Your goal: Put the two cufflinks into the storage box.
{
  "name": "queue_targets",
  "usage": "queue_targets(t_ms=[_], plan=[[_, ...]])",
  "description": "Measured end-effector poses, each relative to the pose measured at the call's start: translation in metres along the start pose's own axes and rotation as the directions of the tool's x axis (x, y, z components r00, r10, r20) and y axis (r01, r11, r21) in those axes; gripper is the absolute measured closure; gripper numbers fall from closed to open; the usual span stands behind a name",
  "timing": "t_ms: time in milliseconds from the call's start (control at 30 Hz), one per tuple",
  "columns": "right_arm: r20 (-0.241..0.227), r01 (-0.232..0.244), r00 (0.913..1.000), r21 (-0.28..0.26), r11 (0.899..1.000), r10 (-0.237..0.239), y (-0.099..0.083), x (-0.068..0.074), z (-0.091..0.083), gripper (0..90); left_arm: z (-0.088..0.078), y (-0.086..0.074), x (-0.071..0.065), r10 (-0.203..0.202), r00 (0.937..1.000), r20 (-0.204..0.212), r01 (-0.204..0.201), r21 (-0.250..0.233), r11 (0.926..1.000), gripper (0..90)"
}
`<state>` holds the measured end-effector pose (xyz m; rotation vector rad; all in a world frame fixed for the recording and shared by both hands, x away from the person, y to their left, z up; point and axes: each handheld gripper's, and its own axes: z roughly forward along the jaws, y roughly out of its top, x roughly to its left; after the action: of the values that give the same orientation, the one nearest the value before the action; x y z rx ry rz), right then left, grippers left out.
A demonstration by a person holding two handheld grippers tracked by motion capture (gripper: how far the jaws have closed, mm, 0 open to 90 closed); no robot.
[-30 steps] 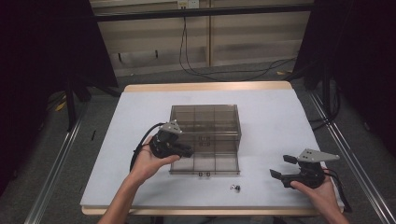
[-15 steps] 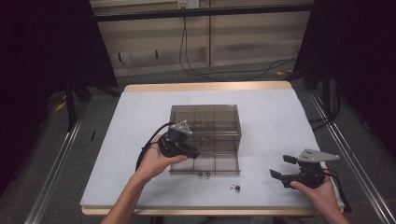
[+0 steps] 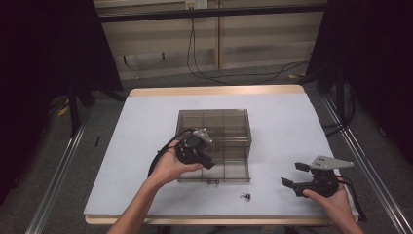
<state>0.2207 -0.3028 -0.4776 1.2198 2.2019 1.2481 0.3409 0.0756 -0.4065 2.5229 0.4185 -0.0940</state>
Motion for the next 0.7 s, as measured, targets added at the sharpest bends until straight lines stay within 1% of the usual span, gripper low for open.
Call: queue_targets(t_ms=[33, 100, 133, 167, 200, 233, 267, 300, 333, 400, 433, 467, 500, 533, 567, 667, 700], plan=[[-0.001, 0.003, 1.0, 0.002, 1.0, -0.003, 0.0, 0.0, 0.0, 17.2, 0.001, 0.001, 0.001, 0.014, 0.9999, 0.005, -0.014, 0.012, 0.9998, 73.7], [-0.002, -0.002, 1.0, 0.001, 1.0, 0.002, 0.0, 0.0, 0.0, 17.2, 0.004, 0.002, 0.0, 0.007, 0.9999, 0.014, -0.008, 0.022, 0.9997, 73.7], [-0.002, -0.002, 1.0, 0.001, 1.0, 0.002, 0.0, 0.0, 0.0, 17.2, 0.006, 0.003, 0.001, 0.014, 0.9998, 0.017, -0.014, 0.031, 0.9994, 73.7], [-0.001, -0.001, 1.0, 0.0, 1.0, 0.001, 0.0, 0.0, 0.0, 17.2, 0.007, 0.003, 0.001, 0.005, 0.9999, 0.015, -0.005, 0.037, 0.9993, 73.7], [-0.001, -0.001, 1.0, 0.0, 1.0, 0.001, 0.0, 0.0, 0.0, 17.2, 0.008, 0.004, 0.002, 0.007, 0.9998, 0.019, -0.008, 0.046, 0.9989, 73.7], [-0.003, 0.0, 1.0, 0.002, 1.0, 0.0, 0.0, 0.0, 0.0, 17.2, 0.012, 0.005, 0.001, -0.007, 0.9997, 0.022, 0.006, 0.046, 0.9989, 73.7], [-0.003, 0.0, 1.0, 0.0, 1.0, 0.0, 0.0, 0.0, 0.0, 17.2, 0.014, 0.006, 0.002, 0.011, 0.9995, 0.03, -0.013, 0.07, 0.9974, 73.7], [-0.003, 0.0, 1.0, 0.0, 1.0, 0.0, 0.0, 0.0, 0.0, 17.2, 0.014, 0.006, 0.002, 0.011, 0.9995, 0.03, -0.013, 0.07, 0.9974, 73.7], [-0.002, -0.001, 1.0, 0.0, 1.0, 0.001, 0.0, 0.0, 0.0, 17.2, 0.015, 0.006, 0.001, 0.007, 0.9996, 0.028, -0.009, 0.078, 0.9969, 73.7], [-0.003, -0.001, 1.0, 0.0, 1.0, 0.001, 0.0, 0.0, 0.0, 17.2, 0.019, 0.009, 0.004, 0.011, 0.9995, 0.03, -0.014, 0.105, 0.9944, 73.7], [-0.003, -0.001, 1.0, 0.0, 1.0, 0.001, 0.0, 0.0, 0.0, 17.2, 0.019, 0.009, 0.004, 0.011, 0.9995, 0.03, -0.014, 0.105, 0.9944, 73.8], [-0.005, -0.001, 1.0, 0.002, 1.0, 0.001, 0.0, 0.0, 0.0, 17.2, 0.02, 0.009, 0.004, 0.004, 0.9996, 0.028, -0.007, 0.113, 0.9935, 73.8], [-0.005, -0.003, 1.0, 0.004, 1.0, 0.003, 0.0, 0.0, 0.0, 17.2, 0.023, 0.011, 0.004, -0.018, 0.9995, 0.024, 0.016, 0.116, 0.9931, 73.7], [-0.005, -0.003, 1.0, 0.004, 1.0, 0.003, 0.0, 0.0, 0.0, 17.2, 0.024, 0.011, 0.005, -0.003, 0.9997, 0.023, 0.0, 0.13, 0.9915, 73.7], [-0.005, -0.003, 1.0, 0.004, 1.0, 0.003, 0.0, 0.0, 0.0, 17.2, 0.024, 0.011, 0.005, -0.003, 0.9997, 0.023, 0.0, 0.13, 0.9915, 73.7], [-0.006, -0.001, 1.0, 0.003, 1.0, 0.001, 0.0, 0.0, 0.0, 17.1, 0.027, 0.012, 0.004, -0.009, 0.9995, 0.031, 0.005, 0.151, 0.9886, 73.7], [-0.006, -0.002, 1.0, 0.004, 1.0, 0.002, 0.0, 0.0, 0.0, 17.1, 0.03, 0.012, 0.005, -0.013, 0.9996, 0.027, 0.009, 0.154, 0.9881, 73.7]])
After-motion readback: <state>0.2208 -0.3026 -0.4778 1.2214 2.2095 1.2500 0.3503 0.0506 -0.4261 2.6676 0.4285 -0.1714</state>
